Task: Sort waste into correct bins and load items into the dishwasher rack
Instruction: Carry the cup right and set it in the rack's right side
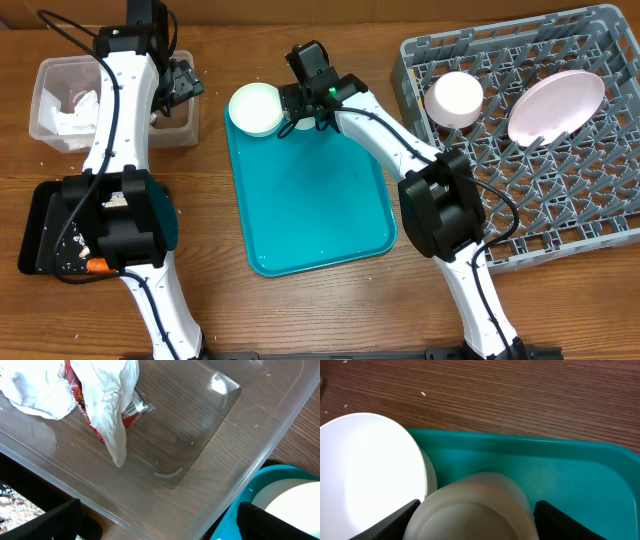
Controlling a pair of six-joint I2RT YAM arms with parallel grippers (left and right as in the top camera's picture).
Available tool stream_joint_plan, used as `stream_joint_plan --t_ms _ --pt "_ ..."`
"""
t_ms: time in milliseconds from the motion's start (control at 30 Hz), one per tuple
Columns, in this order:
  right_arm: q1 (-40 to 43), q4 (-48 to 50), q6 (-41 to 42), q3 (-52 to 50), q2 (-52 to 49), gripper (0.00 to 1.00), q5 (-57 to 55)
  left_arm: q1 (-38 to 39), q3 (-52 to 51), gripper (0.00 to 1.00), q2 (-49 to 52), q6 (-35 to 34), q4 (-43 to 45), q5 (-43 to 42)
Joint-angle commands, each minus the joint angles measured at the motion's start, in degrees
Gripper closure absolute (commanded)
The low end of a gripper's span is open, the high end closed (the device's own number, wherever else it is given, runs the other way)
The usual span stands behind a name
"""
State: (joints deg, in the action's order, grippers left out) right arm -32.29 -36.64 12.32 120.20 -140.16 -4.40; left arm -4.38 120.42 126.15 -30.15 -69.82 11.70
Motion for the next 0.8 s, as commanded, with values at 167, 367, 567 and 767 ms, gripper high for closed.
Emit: stream_joint_plan --t_ms 167,367,567,767 --pt "0.5 -4.0 0.1 2.1 1.6 0.34 -1.1 -0.1 1.2 0.00 -0.3 -1.4 0.0 -0.2" --pt "2.4 -13.0 0.1 7.5 6.8 0.39 -1.1 -0.1 1.2 0.00 -0.4 -1.4 0.0 -0.2" --pt "6.9 -23.3 1.0 11.1 14.3 0.39 -1.1 -0.1 1.2 0.00 -0.3 -1.4 0.0 -0.2" --pt "14.3 -32.5 1.5 11.1 24.8 0.41 -1.1 -0.1 1.2 0.00 -0.4 -1.4 0.0 -0.2"
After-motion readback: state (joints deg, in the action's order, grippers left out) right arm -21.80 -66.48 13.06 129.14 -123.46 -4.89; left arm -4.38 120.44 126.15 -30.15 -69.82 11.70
